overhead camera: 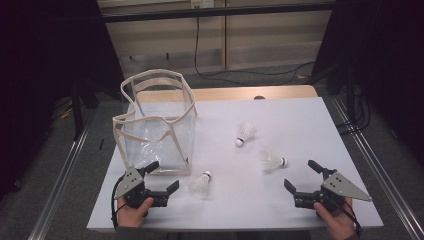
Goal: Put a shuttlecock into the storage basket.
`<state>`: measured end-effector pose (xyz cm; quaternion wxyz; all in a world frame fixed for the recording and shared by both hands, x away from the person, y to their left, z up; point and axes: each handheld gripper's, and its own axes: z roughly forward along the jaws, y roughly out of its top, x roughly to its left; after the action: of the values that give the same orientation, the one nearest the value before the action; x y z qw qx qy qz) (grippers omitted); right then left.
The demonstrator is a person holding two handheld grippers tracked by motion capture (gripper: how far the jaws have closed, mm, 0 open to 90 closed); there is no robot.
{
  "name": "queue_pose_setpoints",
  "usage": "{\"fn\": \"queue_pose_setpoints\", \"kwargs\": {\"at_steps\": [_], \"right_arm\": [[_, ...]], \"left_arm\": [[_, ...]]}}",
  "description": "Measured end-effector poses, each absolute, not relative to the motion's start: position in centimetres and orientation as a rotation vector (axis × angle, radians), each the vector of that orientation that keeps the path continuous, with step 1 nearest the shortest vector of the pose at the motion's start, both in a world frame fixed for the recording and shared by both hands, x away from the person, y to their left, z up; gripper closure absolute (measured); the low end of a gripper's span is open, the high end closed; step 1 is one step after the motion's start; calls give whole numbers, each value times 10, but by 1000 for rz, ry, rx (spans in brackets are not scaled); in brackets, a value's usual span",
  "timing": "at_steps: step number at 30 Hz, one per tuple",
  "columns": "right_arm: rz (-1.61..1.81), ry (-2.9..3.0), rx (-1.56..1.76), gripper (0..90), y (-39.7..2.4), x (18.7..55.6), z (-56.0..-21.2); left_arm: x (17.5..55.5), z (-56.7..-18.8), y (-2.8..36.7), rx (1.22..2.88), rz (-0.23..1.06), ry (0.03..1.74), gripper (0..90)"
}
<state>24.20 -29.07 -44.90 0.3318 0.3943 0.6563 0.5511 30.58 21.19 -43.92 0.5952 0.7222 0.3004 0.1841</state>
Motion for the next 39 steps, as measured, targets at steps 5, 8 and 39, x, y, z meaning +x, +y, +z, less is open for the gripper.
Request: {"fn": "queue_pose_setpoints", "kwargs": {"at_steps": [5, 8, 39], "right_arm": [[1442, 1716, 1026, 0, -292, 242, -449], [1446, 1714, 1024, 0, -292, 242, -449], [1446, 1713, 1008, 0, -292, 240, -447]], "left_arm": [[306, -439, 211, 1675, 420, 700, 18], [306, -439, 211, 1675, 418, 699, 18], [305, -438, 192, 1744, 383, 702, 60]]}}
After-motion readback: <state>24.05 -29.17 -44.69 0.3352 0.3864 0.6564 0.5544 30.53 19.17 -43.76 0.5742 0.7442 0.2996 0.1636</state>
